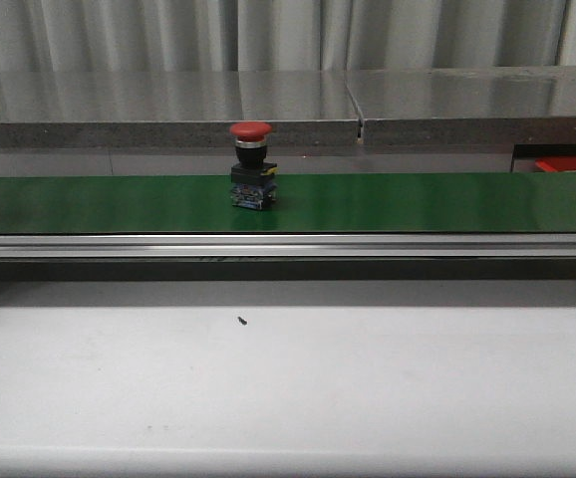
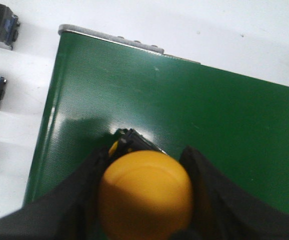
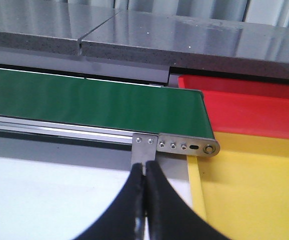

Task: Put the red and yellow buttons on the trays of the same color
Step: 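Set the yellow button on the belt and open the left gripper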

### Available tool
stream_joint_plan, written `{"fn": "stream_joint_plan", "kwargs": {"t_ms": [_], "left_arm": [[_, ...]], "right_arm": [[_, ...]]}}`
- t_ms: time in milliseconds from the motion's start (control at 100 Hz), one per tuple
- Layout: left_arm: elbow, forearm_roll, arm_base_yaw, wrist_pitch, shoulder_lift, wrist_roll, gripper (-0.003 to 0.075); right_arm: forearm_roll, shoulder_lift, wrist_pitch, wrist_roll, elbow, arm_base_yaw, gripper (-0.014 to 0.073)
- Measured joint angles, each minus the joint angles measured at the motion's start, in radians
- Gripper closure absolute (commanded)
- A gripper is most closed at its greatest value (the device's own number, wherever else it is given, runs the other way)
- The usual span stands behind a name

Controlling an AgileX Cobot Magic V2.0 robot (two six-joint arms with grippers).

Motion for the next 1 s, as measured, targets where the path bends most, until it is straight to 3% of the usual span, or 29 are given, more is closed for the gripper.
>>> {"fn": "stream_joint_plan", "kwargs": {"t_ms": [130, 220, 290, 420, 490, 800, 1000], "left_arm": [[-0.002, 0.010, 0.000, 0.001, 0.011, 0.000, 0.0631], [-0.004, 0.012, 0.000, 0.004, 0.026, 0.000, 0.0552], [-0.004, 0.012, 0.000, 0.007, 0.034, 0.000, 0.0437], [-0.013, 0.010, -0.003, 0.018, 0.034, 0.011, 0.0124], [-0.029, 0.010, -0.004, 0.028, 0.036, 0.013, 0.0020], [-0.169, 0.008, -0.066, 0.064, 0.014, 0.032, 0.0073], [-0.146, 0.008, -0.142, -0.019, -0.127, 0.051, 0.0078]], "right_arm": [[0.000, 0.000, 0.000, 0.000, 0.000, 0.000, 0.0711], [0.000, 0.000, 0.000, 0.000, 0.000, 0.000, 0.0711], [0.000, 0.000, 0.000, 0.000, 0.000, 0.000, 0.0711], [0.000, 0.000, 0.000, 0.000, 0.000, 0.000, 0.0711], [0.000, 0.000, 0.000, 0.000, 0.000, 0.000, 0.0711], [0.000, 0.000, 0.000, 0.000, 0.000, 0.000, 0.0711], [0.000, 0.000, 0.000, 0.000, 0.000, 0.000, 0.0711]]}}
